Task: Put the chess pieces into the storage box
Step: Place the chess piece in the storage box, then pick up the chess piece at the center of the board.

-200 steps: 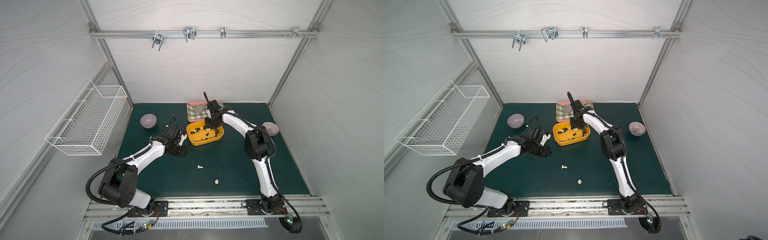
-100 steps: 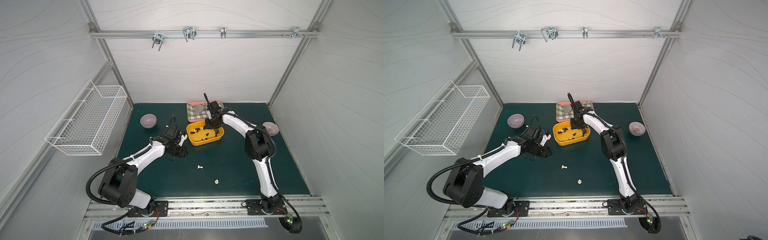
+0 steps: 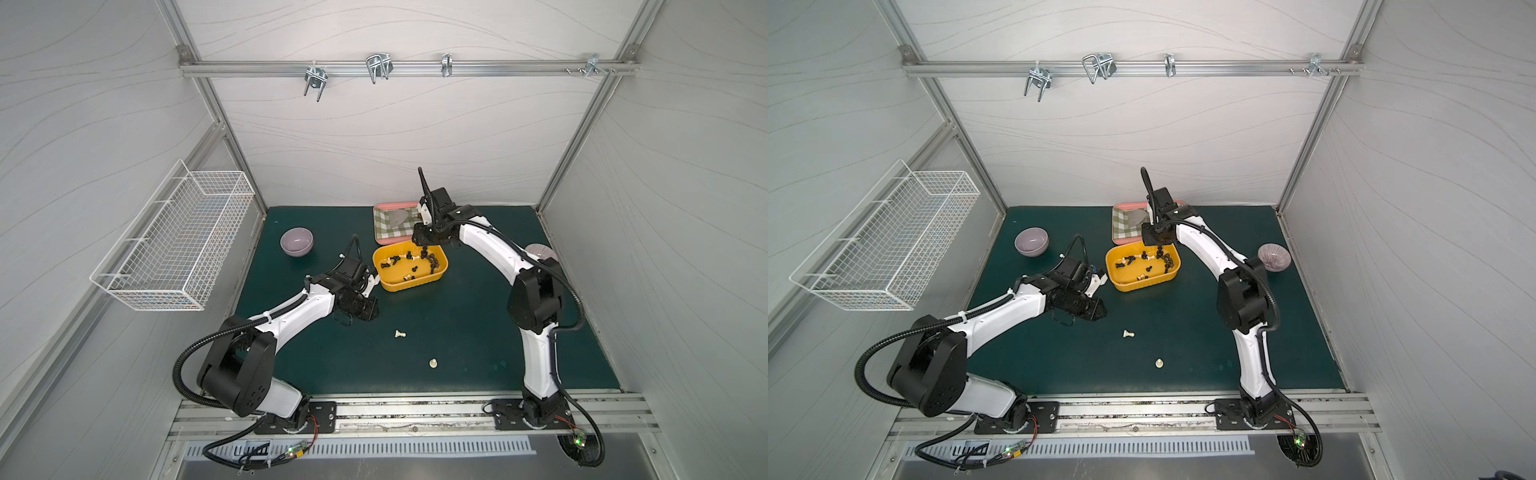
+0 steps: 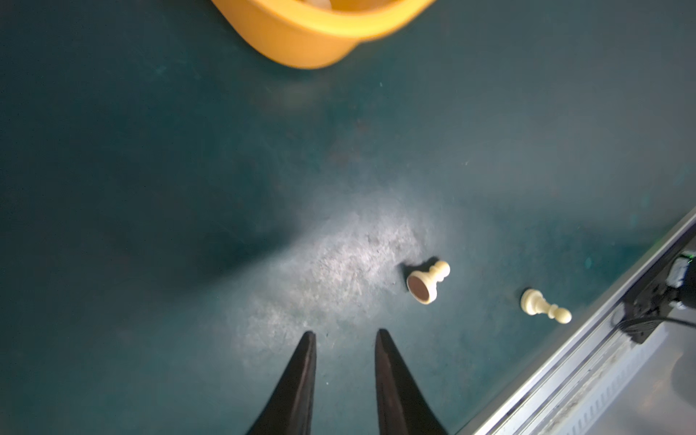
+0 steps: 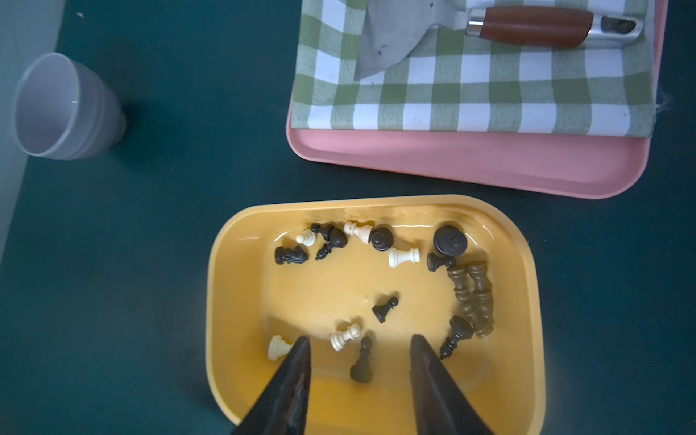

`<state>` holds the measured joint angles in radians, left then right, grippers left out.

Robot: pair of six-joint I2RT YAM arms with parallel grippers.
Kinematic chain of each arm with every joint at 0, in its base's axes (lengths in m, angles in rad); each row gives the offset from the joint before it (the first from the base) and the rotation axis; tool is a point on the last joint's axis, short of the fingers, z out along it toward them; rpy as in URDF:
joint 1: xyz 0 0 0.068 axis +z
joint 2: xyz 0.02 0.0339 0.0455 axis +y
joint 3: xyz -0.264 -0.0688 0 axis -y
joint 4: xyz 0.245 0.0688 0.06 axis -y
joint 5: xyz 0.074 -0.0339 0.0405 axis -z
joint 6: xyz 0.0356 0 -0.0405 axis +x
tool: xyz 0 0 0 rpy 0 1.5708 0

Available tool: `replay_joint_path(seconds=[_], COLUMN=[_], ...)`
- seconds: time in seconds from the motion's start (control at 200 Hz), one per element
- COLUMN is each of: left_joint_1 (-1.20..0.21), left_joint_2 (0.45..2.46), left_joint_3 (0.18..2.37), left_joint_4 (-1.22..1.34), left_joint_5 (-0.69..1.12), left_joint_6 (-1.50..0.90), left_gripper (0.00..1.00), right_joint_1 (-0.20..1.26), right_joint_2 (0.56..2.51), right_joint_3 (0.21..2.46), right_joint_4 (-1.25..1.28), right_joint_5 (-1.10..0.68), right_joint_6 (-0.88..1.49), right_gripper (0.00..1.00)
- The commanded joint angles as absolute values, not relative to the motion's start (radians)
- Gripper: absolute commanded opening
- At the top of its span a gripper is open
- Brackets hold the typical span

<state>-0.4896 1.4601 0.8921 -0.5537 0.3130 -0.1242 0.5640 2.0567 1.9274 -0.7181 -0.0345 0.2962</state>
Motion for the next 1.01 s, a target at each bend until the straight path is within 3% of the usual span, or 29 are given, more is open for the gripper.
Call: replay_joint_path(seconds=[0.0, 0.71, 1.0], left_joint_1=[-0.528, -0.74, -0.778], left_joint_2=[1.475, 1.61, 1.651], left_joint_3=[0.943, 1.054, 1.107], left_joint_4=[-0.599, -0.655, -0.703], left_joint_5=[0.265, 0.146, 0.127], left_joint_6=[-0.112, -0.172, 0.049], left_gripper=[0.29, 0.32, 0.32], right_joint_1=[0.558, 0.439, 0.349], right_joint_2=[1.965, 1.377, 1.221], right_joint_3=[1.866, 1.119, 0.946], right_joint_4=[-0.707, -0.537, -0.526], right_joint_5=[-0.053, -0.07, -0.106], right_joint_6=[0.28, 0.281, 0.276], right_gripper=[0.45, 0.47, 0.48])
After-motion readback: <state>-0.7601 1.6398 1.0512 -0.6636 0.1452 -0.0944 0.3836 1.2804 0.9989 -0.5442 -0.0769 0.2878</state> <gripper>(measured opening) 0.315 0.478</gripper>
